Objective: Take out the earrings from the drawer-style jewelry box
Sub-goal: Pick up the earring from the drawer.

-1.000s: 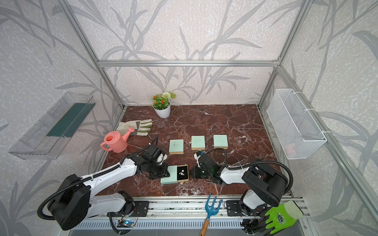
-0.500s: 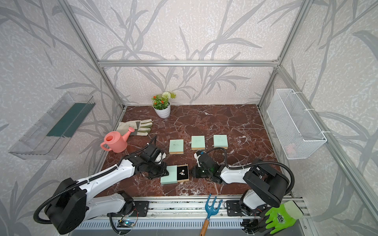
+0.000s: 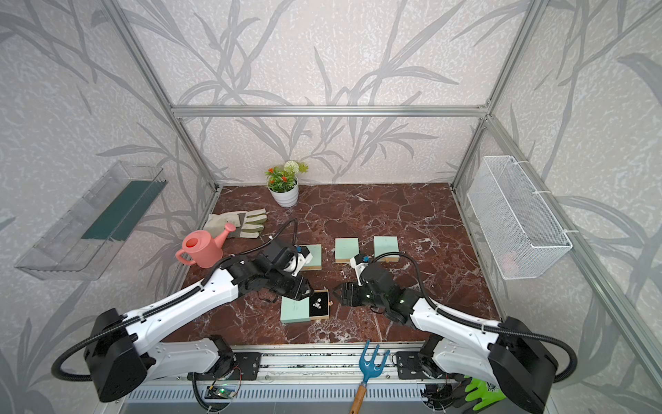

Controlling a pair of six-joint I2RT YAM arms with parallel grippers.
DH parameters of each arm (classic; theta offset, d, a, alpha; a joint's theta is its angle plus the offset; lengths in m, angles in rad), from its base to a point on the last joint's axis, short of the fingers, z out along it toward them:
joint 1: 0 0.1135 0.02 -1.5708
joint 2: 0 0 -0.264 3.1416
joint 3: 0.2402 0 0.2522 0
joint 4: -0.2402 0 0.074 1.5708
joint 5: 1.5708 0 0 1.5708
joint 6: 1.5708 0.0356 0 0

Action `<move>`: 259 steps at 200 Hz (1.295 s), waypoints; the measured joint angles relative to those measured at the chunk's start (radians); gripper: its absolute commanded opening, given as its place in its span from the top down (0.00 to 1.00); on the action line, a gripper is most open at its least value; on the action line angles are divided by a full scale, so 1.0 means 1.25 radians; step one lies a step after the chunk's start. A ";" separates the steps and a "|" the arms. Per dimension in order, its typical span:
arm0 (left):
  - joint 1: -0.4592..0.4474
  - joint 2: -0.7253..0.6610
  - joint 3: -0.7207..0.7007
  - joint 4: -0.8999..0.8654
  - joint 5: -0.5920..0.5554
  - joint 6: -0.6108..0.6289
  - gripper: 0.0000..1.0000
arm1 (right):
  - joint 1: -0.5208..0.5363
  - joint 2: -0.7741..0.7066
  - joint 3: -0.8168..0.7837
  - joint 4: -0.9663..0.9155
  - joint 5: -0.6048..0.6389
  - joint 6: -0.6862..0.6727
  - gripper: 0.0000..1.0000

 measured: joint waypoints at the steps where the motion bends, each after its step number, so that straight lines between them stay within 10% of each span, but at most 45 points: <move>1: -0.002 0.006 0.003 -0.001 0.000 0.003 0.66 | -0.002 -0.006 0.000 -0.005 0.000 0.000 0.22; 78: -0.105 0.215 0.091 -0.065 -0.113 0.061 0.68 | -0.059 -0.199 0.000 -0.175 -0.004 -0.072 0.00; 259: -0.121 0.339 0.103 -0.002 -0.215 0.020 0.70 | -0.146 -0.300 -0.030 -0.258 -0.067 -0.076 0.01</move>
